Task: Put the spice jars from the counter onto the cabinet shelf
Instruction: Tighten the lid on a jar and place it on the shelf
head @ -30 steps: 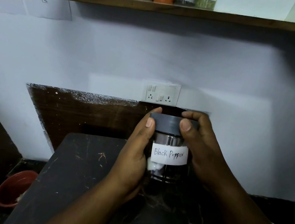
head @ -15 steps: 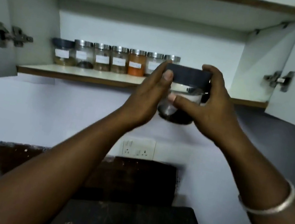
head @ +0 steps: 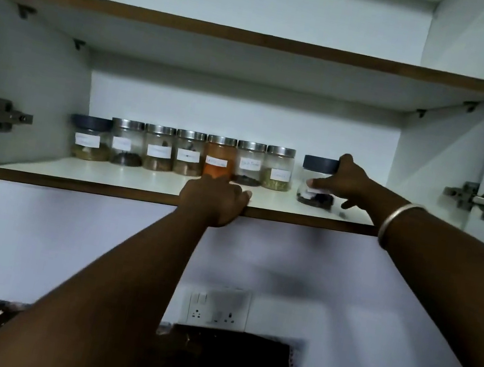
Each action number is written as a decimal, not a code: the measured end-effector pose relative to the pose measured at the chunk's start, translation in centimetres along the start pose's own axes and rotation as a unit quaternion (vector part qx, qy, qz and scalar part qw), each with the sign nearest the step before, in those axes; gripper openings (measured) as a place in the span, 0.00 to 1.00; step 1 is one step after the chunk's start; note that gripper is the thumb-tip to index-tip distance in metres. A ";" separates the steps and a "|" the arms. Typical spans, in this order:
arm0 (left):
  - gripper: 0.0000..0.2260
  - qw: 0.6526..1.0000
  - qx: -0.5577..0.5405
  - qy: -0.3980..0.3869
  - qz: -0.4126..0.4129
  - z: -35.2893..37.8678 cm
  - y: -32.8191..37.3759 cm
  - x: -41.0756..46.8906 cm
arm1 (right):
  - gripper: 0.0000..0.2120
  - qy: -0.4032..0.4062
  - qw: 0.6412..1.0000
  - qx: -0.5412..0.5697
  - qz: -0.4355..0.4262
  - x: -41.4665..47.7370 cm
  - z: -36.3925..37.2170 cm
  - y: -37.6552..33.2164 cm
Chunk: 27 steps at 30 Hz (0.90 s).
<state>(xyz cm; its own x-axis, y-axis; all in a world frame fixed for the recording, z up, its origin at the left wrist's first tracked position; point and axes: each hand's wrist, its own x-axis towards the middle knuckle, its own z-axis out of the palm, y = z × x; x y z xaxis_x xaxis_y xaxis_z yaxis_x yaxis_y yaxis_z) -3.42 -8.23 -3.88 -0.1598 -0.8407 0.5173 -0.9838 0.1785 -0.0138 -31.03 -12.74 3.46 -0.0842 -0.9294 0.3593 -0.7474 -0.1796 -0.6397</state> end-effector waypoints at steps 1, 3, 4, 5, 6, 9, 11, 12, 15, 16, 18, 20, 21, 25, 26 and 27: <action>0.27 1.000 -0.003 -0.004 0.003 0.1 -0.2 0.2 | 0.37 -0.016 1.000 0.001 0.011 1.1 0.4 0.0; 0.26 1.000 -0.004 0.004 0.008 0.2 -0.5 0.5 | 0.38 -0.034 0.999 -0.004 0.016 3.0 1.3 -0.6; 0.26 1.000 -0.003 0.010 0.010 0.2 -0.4 0.4 | 0.39 -0.037 0.999 -0.010 0.020 3.8 1.8 -0.9; 0.26 1.000 0.000 0.014 0.011 0.3 -0.5 0.5 | 0.40 -0.039 0.999 -0.013 0.024 4.8 2.3 -1.3; 0.26 1.000 0.002 0.016 0.011 0.5 -0.4 0.5 | 0.40 -0.037 0.999 -0.013 0.029 5.6 2.7 -1.4; 0.25 1.000 0.005 0.023 0.005 0.8 -0.4 0.6 | 0.40 -0.028 0.999 -0.007 0.043 7.6 3.5 -1.3; 0.25 1.000 0.008 0.030 0.004 1.0 -0.4 0.8 | 0.40 -0.024 0.998 0.002 0.050 8.8 3.8 -0.9; 0.25 0.999 0.010 0.034 0.005 1.1 -0.4 0.7 | 0.41 -0.022 0.998 0.006 0.053 9.2 3.9 -0.7; 0.24 0.998 0.016 0.058 0.011 1.5 -0.4 0.8 | 0.42 -0.016 0.998 0.017 0.055 10.3 4.3 -0.3; 0.24 0.998 0.019 0.065 0.011 1.6 -0.4 0.8 | 0.41 -0.017 0.998 0.018 0.055 10.5 4.3 -0.3; 0.24 0.997 0.023 0.073 0.013 1.7 -0.4 0.8 | 0.38 -0.022 0.998 0.017 0.056 10.7 4.2 0.0; 0.24 0.997 0.025 0.074 0.016 1.7 -0.4 0.7 | 0.39 -0.031 0.997 0.031 0.061 10.8 4.1 0.3; 0.24 0.997 0.023 0.076 0.017 1.6 -0.4 0.7 | 0.43 -0.039 0.996 0.051 0.065 10.7 4.0 0.4; 0.24 0.997 0.015 0.073 0.021 1.2 -0.5 0.4 | 0.69 -0.071 0.984 0.129 0.101 8.9 3.1 0.8; 0.24 0.997 0.011 0.071 0.023 1.1 -0.4 0.3 | 0.66 -0.083 0.983 0.125 0.106 8.2 2.7 0.9; 0.24 0.997 0.008 0.069 0.024 1.1 -0.4 0.3 | 0.59 -0.099 0.981 0.125 0.109 7.2 2.3 0.8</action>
<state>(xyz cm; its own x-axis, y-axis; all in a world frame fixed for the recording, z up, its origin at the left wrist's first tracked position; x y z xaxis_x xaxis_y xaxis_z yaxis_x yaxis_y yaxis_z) -3.15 -9.06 -4.65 -0.1945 -0.7529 0.6287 -0.9767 0.2077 -0.0533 -30.76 -20.28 3.95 -0.0758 -0.9946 0.0711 -0.5394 -0.0191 -0.8419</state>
